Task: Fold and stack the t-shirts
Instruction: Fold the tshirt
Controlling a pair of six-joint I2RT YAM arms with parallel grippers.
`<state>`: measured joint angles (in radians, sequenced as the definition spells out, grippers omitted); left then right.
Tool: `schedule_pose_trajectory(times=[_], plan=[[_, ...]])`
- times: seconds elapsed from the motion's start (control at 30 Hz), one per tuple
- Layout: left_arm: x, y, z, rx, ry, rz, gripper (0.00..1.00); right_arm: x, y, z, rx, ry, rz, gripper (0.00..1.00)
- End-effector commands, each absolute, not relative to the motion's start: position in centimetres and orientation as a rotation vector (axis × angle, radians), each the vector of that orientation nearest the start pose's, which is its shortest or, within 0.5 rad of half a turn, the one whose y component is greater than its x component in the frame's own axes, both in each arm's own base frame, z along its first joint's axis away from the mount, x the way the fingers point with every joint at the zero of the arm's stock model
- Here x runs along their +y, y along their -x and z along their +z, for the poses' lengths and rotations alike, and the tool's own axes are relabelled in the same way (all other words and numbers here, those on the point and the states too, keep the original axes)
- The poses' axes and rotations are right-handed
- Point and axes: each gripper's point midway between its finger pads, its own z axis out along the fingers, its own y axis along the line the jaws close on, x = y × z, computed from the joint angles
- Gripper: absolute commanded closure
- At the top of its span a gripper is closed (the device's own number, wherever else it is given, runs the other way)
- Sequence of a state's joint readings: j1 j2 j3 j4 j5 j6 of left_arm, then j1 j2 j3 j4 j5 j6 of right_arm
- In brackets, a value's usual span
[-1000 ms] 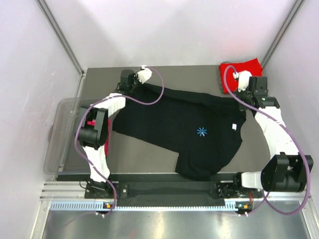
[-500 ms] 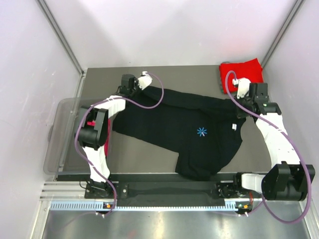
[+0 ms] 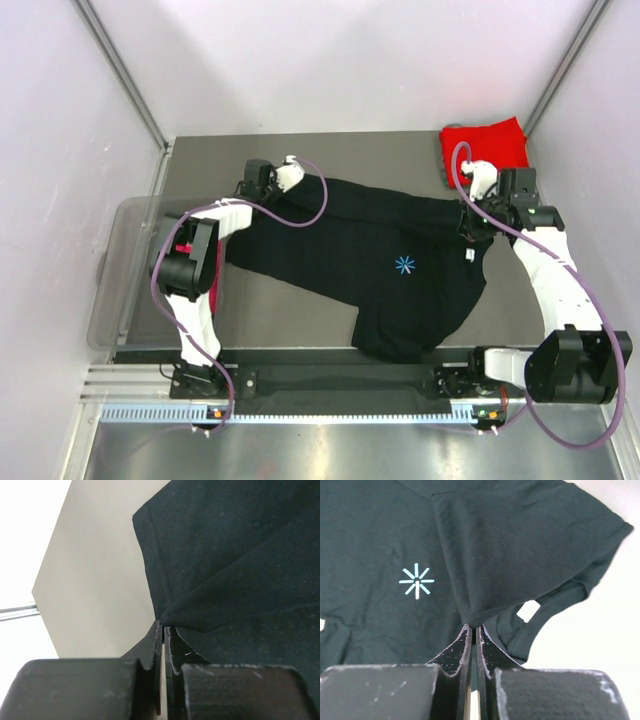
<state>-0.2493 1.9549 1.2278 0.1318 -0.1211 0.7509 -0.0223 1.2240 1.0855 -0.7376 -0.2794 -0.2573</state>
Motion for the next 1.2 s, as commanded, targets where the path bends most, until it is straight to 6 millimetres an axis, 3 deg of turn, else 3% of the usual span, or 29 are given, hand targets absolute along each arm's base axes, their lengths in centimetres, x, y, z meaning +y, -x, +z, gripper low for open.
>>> schedule_pose_trajectory(times=[0.0,0.43,0.47,0.57,0.8,0.9,1.07,1.17], plan=[[-7.6,-53.1,10.4,1.887,-0.966,0.47,1.0,4.3,-30.1,18.8,2.33,0.418,0.284,1.0],[-6.4,-51.3,7.5,1.989,-1.061,0.493,1.0,4.9,-29.7,18.5,2.328,0.436,0.325,1.0],[-6.6,-51.2,7.7,1.994,-1.065,0.479,0.88,4.9,-29.7,18.5,2.328,0.435,0.328,1.0],[-6.7,-50.9,9.2,1.975,-1.044,0.463,0.65,5.1,-29.7,18.6,2.326,0.439,0.347,1.0],[-7.6,-51.5,14.6,1.893,-0.954,0.425,0.6,5.5,-29.7,18.2,2.335,0.451,0.374,1.0],[-8.7,-52.0,15.2,1.888,-0.93,0.371,0.6,5.4,-29.8,17.9,2.339,0.455,0.374,1.0],[-9.7,-51.5,11.2,2.033,-0.943,0.271,0.63,5.5,-30.0,17.9,2.34,0.457,0.382,1.0],[-10.2,-51.8,9.9,2.082,-0.945,0.23,0.64,5.5,-30.0,18.0,2.339,0.458,0.378,1.0]])
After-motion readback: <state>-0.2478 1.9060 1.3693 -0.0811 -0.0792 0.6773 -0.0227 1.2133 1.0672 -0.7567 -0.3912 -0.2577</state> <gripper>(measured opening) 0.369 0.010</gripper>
